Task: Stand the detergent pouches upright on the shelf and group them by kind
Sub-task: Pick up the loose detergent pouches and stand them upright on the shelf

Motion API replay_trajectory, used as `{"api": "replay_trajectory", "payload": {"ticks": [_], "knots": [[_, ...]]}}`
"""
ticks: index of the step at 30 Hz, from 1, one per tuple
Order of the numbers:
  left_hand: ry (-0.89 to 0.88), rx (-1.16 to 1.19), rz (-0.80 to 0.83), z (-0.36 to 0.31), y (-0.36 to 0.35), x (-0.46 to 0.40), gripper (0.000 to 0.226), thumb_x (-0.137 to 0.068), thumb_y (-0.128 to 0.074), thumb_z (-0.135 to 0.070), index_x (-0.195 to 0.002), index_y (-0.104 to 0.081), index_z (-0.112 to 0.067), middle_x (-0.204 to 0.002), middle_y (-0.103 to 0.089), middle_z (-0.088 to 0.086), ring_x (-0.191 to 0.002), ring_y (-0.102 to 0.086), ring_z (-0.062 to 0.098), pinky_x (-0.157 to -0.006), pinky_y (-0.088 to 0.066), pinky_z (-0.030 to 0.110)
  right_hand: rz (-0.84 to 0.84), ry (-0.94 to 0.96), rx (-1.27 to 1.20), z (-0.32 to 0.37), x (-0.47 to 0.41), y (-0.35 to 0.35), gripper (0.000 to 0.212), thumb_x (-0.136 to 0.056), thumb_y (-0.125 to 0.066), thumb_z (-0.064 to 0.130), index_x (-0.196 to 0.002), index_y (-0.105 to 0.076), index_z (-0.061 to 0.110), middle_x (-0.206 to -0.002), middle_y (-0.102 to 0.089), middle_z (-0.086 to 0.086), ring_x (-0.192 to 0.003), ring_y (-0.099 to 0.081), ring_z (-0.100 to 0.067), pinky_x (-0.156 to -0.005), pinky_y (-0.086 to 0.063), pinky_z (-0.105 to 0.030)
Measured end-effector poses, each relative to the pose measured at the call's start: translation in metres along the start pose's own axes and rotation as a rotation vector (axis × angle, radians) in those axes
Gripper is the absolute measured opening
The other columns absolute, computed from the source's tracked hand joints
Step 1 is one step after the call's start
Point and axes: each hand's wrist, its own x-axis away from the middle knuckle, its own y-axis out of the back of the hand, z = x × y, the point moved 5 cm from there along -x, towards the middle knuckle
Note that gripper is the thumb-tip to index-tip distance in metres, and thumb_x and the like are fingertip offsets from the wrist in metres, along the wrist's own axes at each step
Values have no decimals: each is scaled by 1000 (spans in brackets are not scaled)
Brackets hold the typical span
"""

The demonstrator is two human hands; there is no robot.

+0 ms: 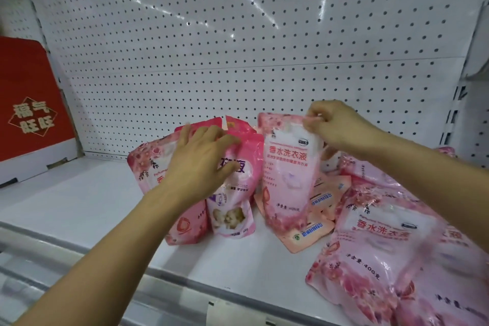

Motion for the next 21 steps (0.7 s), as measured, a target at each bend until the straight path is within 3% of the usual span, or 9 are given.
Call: {"api": "replay_trajectory", "payload": {"ticks": [3,5,9,11,13,17,19,21], "knots": [[-13,61,-13,3,5,10,50,-93,-56,-47,-140,-48,-30,-136,-53,-7,-133,-44,16,-124,-4,45,-97,221,200,47,17,6,20,-96,-54,32,-83,-59,17,-86,-66,-3,-65,-70,-28,-63,-60,-45],[-9,177,-31,3,9,15,58,-92,-59,-47,-144,-43,-27,-140,-53,-7,-134,-44,14,-121,-18,38,-133,270,183,63,23,18,19,-94,-58,32,-86,-62,15,-84,-65,-3,-65,-67,-26,-56,-58,-38],[120,769,-57,-6,16,24,79,-84,-67,-48,-151,-29,-28,-139,-54,-12,-128,-49,2,-106,-36,22,-100,297,-25,74,25,37,17,-93,-62,21,-90,-64,5,-78,-66,-7,-58,-62,-18,-41,-53,-28],[222,1067,-101,-9,15,26,92,-77,-71,-50,-152,-23,-27,-133,-59,-10,-123,-56,2,-108,-43,30,-58,321,-110,77,25,33,15,-92,-63,18,-89,-63,3,-73,-67,-9,-55,-63,-17,-38,-50,-26],[306,1220,-156,-8,13,26,96,-76,-77,-49,-152,-22,-28,-127,-65,-8,-119,-61,5,-106,-47,38,-40,338,-114,80,26,28,16,-92,-64,18,-88,-63,3,-71,-67,-9,-50,-61,-15,-38,-48,-27],[368,1308,-160,-13,12,29,95,-75,-79,-48,-151,-25,-27,-126,-67,-4,-115,-65,9,-99,-53,40,-111,399,-52,88,35,31,18,-91,-66,24,-86,-65,7,-70,-66,-9,-39,-48,-8,-35,-40,-22],[385,1327,-168,-15,13,31,94,-75,-75,-48,-151,-26,-23,-125,-67,-4,-114,-66,10,-100,-52,41,-184,430,-115,95,42,37,18,-92,-65,22,-81,-64,8,-68,-64,-3,-41,-50,-5,-37,-41,-22],[408,1310,-166,-14,12,30,88,-78,-70,-57,-149,-29,-27,-127,-66,-8,-118,-63,10,-106,-46,44,-283,477,-196,105,46,44,19,-93,-62,20,-77,-62,10,-68,-61,5,-46,-56,2,-44,-43,-14]]}}
